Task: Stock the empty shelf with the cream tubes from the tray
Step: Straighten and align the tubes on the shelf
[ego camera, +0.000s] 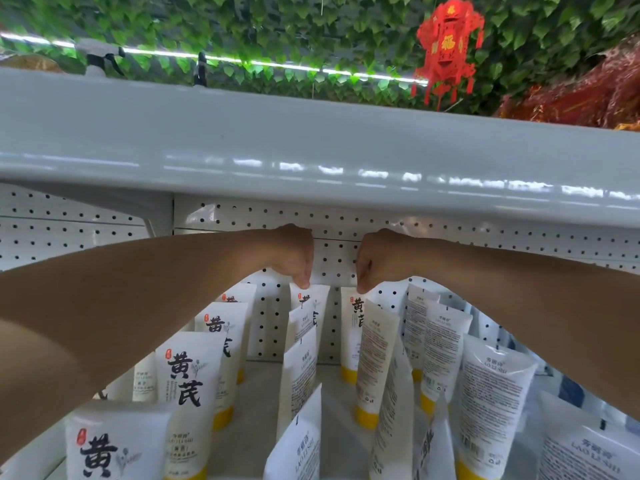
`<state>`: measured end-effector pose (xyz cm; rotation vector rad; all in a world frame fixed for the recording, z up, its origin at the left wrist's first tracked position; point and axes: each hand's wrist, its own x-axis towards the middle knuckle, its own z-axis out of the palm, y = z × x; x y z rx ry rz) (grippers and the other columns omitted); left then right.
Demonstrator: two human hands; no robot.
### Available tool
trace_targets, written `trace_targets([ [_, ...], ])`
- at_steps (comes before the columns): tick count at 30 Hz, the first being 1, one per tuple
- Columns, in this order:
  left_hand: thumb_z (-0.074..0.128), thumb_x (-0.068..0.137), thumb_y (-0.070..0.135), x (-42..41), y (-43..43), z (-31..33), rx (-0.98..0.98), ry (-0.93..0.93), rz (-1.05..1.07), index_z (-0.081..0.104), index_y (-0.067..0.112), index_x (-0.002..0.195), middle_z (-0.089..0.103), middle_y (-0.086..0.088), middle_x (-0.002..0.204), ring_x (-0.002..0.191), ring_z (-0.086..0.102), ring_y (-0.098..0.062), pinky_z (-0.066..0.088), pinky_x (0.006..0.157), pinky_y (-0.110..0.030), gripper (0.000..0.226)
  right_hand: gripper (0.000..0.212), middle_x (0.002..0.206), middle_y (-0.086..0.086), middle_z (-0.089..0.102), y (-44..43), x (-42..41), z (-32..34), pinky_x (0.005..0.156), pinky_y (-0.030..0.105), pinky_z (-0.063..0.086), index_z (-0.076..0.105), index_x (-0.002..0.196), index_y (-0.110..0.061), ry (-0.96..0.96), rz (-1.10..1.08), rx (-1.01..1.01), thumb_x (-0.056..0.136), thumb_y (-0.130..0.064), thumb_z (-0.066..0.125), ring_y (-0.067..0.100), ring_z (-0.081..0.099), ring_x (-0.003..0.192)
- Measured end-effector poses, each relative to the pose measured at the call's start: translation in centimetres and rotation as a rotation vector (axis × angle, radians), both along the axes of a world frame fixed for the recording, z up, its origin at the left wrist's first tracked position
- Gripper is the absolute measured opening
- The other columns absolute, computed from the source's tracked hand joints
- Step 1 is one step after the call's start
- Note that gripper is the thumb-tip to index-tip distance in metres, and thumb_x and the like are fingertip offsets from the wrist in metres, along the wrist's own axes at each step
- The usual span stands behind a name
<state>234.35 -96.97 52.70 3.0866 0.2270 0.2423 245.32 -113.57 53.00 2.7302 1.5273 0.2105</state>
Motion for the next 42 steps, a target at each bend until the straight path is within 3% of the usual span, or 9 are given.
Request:
trace_targets([
  [7,0.076,0.081,0.018,0.1,-0.1,0.0,0.026,0.000,-0.015,0.074,0.008,0.099,0.071,-0.003,0.106,0.103,0.063,-0.017,0.050,0.089,-0.027,0.021,0.023,0.091,0.007,0.075,0.3,-0.5,0.0,0.086,0.042,0.057,0.078,0.091,-0.012,0.013,-0.008,0.020,0.079,-0.032,0.078,0.028,0.070,0.091],
  [15,0.074,0.082,0.012,0.0,-0.4,-0.1,0.038,0.004,-0.035,0.073,0.006,0.098,0.071,-0.005,0.107,0.102,0.063,-0.017,0.047,0.084,-0.022,0.017,0.012,0.084,-0.010,0.069,0.5,-0.6,-0.1,0.085,0.031,0.056,0.071,0.079,-0.027,0.042,-0.023,0.048,0.077,-0.032,0.081,0.017,0.067,0.092],
  [22,0.075,0.081,0.016,-0.2,-0.3,-0.1,0.051,0.008,-0.033,0.073,0.008,0.100,0.071,-0.003,0.109,0.105,0.062,-0.017,0.048,0.092,-0.025,0.020,0.022,0.097,-0.001,0.073,0.2,-1.3,0.0,0.087,0.035,0.056,0.077,0.097,-0.015,0.043,-0.021,0.024,0.081,-0.030,0.077,0.018,0.067,0.094],
  [24,0.075,0.082,0.018,-0.2,-0.5,0.0,0.061,0.020,-0.020,0.073,0.008,0.103,0.070,-0.003,0.111,0.106,0.062,-0.017,0.049,0.089,-0.025,0.023,0.020,0.093,-0.005,0.072,0.0,-1.3,0.1,0.082,0.030,0.055,0.076,0.095,-0.018,0.038,-0.020,0.028,0.082,-0.033,0.076,0.017,0.066,0.091],
  [27,0.068,0.087,0.034,-0.7,-1.0,0.6,0.122,0.064,0.021,0.069,0.005,0.109,0.067,-0.008,0.114,0.105,0.062,-0.023,0.048,0.074,-0.023,0.037,0.020,0.091,-0.009,0.070,-0.6,-1.7,0.7,0.075,0.027,0.054,0.075,0.094,-0.023,0.020,-0.010,0.043,0.082,-0.040,0.074,0.017,0.066,0.088],
  [29,0.063,0.087,0.046,-1.5,-1.2,1.2,0.136,0.075,0.040,0.067,0.007,0.099,0.068,-0.006,0.104,0.091,0.064,-0.020,0.051,0.073,-0.026,0.041,0.023,0.093,-0.007,0.071,-1.3,-2.6,1.3,0.076,0.030,0.056,0.075,0.098,-0.025,0.046,0.004,0.035,0.084,-0.043,0.071,0.016,0.067,0.087],
  [31,0.062,0.086,0.051,-2.9,-1.2,1.9,0.054,0.104,0.040,0.065,0.014,0.092,0.069,-0.002,0.091,0.077,0.061,-0.013,0.051,0.066,-0.025,0.038,0.024,0.092,-0.008,0.071,-2.5,-3.8,1.9,0.071,0.028,0.056,0.073,0.102,-0.028,0.132,0.021,0.002,0.086,-0.046,0.067,0.010,0.066,0.086],
  [35,0.065,0.083,0.052,-5.5,-0.7,2.5,-0.124,0.208,-0.085,0.067,0.037,0.100,0.072,0.008,0.084,0.075,0.064,-0.004,0.049,0.060,-0.021,0.023,0.028,0.094,-0.014,0.073,-4.7,-5.5,2.4,0.069,0.021,0.052,0.069,0.113,-0.035,0.267,0.045,-0.139,0.092,-0.050,0.057,0.003,0.067,0.090],
  [42,0.061,0.087,0.048,-7.3,-1.7,1.5,-0.283,0.327,-0.169,0.071,0.036,0.107,0.063,0.009,0.081,0.080,0.059,-0.006,0.047,0.065,-0.022,0.025,0.019,0.087,-0.010,0.069,-5.8,-6.2,1.9,0.073,0.025,0.050,0.075,0.103,-0.033,0.394,0.047,-0.115,0.095,-0.030,0.058,0.005,0.064,0.086],
])
